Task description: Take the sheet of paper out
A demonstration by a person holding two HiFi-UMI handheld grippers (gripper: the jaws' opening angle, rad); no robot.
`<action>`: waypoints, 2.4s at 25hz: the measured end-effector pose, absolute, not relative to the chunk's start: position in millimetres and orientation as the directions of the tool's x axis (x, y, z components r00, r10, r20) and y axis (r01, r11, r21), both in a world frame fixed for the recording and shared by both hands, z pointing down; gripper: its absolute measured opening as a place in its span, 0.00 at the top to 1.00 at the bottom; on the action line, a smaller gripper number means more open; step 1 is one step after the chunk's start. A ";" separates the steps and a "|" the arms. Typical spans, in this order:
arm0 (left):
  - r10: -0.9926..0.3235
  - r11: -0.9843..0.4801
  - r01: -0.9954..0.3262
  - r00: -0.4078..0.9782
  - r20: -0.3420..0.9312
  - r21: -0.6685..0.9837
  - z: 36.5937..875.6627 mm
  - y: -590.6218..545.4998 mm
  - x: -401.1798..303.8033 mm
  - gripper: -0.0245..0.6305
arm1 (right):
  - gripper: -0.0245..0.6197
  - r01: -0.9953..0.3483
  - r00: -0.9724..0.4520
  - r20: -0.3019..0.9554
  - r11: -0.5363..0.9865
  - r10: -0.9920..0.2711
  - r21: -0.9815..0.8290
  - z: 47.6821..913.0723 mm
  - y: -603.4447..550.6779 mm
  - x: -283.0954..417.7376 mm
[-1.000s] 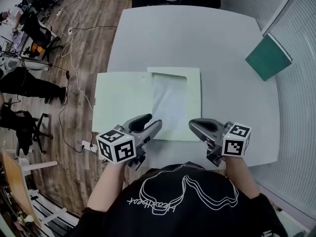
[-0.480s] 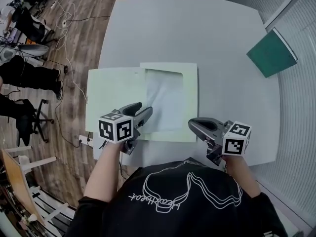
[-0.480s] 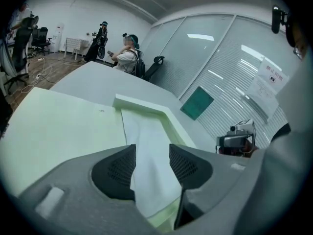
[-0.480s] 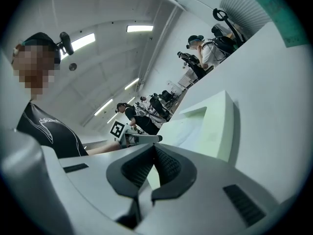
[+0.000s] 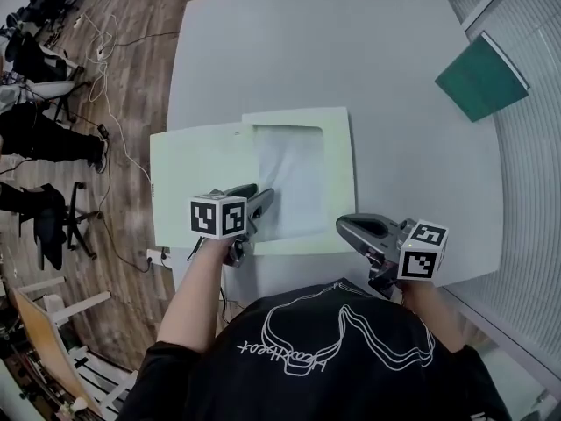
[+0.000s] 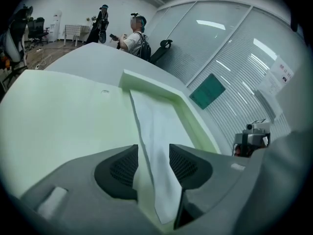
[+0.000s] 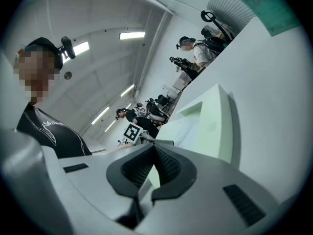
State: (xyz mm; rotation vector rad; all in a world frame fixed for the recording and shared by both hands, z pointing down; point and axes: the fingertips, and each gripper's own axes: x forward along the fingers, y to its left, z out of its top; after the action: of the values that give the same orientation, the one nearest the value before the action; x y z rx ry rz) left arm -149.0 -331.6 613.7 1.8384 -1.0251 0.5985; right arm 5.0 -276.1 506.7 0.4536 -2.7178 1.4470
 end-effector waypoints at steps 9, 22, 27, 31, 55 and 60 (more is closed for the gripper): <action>-0.371 -0.216 -0.818 0.574 0.730 0.533 620.2 -338.6 -144.1 0.69 | 0.95 -0.226 -0.968 0.132 0.517 -0.214 -0.826 503.3 -252.4 -21.6; -0.354 -0.160 -0.798 0.596 0.720 0.581 628.5 -337.7 -150.1 0.87 | 0.95 -0.261 -0.956 0.148 0.500 -0.255 -0.826 506.2 -248.9 -30.7; -0.347 -0.165 -0.804 0.589 0.729 0.571 629.2 -336.0 -154.7 0.92 | 0.95 -0.272 -0.951 0.156 0.486 -0.266 -0.831 506.2 -246.3 -33.0; -0.346 -0.172 -0.812 0.580 0.738 0.558 630.4 -334.8 -161.4 0.93 | 0.95 -0.278 -0.949 0.161 0.479 -0.272 -0.832 507.1 -244.8 -37.9; -0.415 -0.159 -0.860 0.504 0.757 0.485 607.2 -303.0 -249.0 0.94 | 0.95 -0.399 -0.900 0.257 0.427 -0.352 -0.811 498.0 -221.1 -89.2; -0.455 -0.200 -0.876 0.480 0.750 0.440 596.2 -295.6 -273.0 0.94 | 0.95 -0.408 -0.893 0.258 0.419 -0.370 -0.811 497.3 -211.9 -107.1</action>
State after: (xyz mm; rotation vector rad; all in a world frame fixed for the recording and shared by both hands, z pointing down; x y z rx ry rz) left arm -273.0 -295.6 596.2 1.8281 -1.1186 0.5886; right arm -107.1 -211.9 497.3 0.7164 -2.6130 1.5112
